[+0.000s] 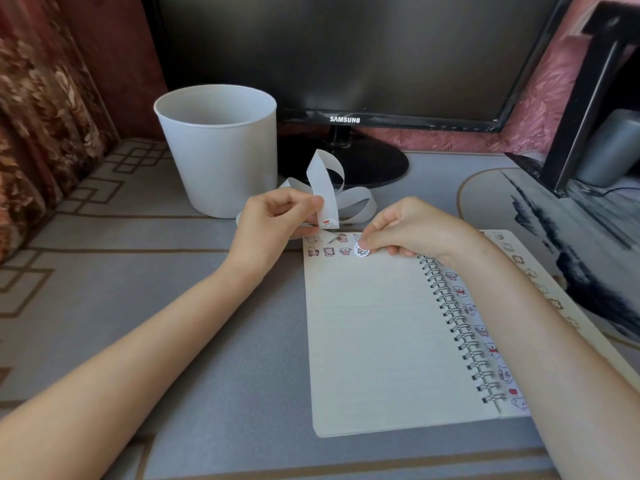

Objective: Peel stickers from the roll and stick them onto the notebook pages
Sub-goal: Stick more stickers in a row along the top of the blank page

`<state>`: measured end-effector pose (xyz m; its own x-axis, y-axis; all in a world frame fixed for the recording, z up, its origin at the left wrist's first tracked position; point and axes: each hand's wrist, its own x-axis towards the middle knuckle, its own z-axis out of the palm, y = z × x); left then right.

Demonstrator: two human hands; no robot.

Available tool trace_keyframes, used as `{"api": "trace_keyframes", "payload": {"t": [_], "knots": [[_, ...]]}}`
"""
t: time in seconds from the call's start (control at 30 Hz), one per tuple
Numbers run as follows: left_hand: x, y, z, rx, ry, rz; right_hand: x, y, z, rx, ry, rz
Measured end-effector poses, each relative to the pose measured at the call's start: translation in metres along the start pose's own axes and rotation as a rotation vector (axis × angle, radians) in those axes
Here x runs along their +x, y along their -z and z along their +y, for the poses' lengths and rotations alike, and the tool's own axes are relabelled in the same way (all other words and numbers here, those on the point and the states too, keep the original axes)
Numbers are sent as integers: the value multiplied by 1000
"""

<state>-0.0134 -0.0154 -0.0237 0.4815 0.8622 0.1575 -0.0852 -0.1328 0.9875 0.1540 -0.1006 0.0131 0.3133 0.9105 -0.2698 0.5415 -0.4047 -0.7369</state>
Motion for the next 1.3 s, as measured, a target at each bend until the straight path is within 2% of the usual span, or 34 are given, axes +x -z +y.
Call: {"api": "trace_keyframes", "payload": {"t": [0.67,1.3], "knots": [[0,0,0,6,-13,-9,2,-4,1,-44,-2,41],[0,0,-1,10,-23,-14,7,-9,6,-134,69,103]]}}
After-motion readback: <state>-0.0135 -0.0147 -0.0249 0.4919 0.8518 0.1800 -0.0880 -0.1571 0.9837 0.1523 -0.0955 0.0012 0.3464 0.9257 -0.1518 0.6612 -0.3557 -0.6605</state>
